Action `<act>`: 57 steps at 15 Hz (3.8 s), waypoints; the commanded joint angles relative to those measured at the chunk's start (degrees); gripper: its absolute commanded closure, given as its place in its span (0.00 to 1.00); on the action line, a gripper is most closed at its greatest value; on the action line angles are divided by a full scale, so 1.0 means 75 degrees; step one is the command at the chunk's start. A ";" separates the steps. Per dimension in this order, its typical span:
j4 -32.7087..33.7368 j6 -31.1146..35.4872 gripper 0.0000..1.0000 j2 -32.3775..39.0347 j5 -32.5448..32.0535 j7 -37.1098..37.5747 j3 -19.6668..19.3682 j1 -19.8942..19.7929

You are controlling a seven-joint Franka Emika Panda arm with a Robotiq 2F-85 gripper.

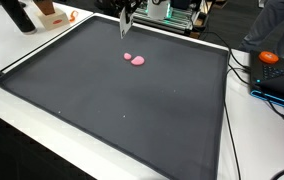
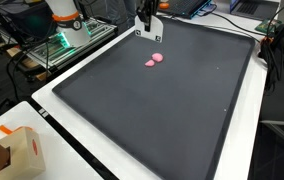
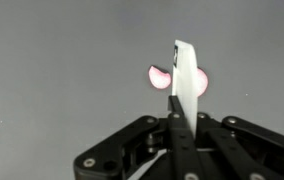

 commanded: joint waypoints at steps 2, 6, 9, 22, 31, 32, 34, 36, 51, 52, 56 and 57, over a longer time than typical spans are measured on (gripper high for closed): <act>-0.0226 0.0431 0.99 0.0447 0.0424 -0.0729 -0.0144 -0.0091; -0.0409 0.0784 0.99 0.0710 0.0805 -0.1181 -0.0137 -0.0150; -0.0567 0.1277 0.99 0.0912 0.0972 -0.1377 -0.0122 -0.0159; -0.1067 0.2835 0.99 0.1430 0.1531 -0.1706 -0.0070 -0.0397; -0.1038 0.3056 0.99 0.1746 0.1737 -0.2152 0.0073 -0.0426; -0.1024 0.3255 0.99 0.1803 0.1635 -0.2085 0.0069 -0.0407; -0.0931 0.3609 0.99 0.1964 0.1565 -0.1990 0.0095 -0.0391; -0.0829 0.3721 0.99 0.2082 0.1501 -0.1916 0.0120 -0.0370; 0.0719 0.2658 0.99 0.3123 0.0175 0.0097 -0.0006 0.0090; 0.0781 0.2688 0.99 0.3144 0.0228 0.0053 0.0013 0.0073; 0.1006 0.2724 0.99 0.3292 0.0225 0.0002 0.0047 0.0091; 0.1079 0.2708 0.99 0.3352 0.0233 -0.0002 0.0064 0.0097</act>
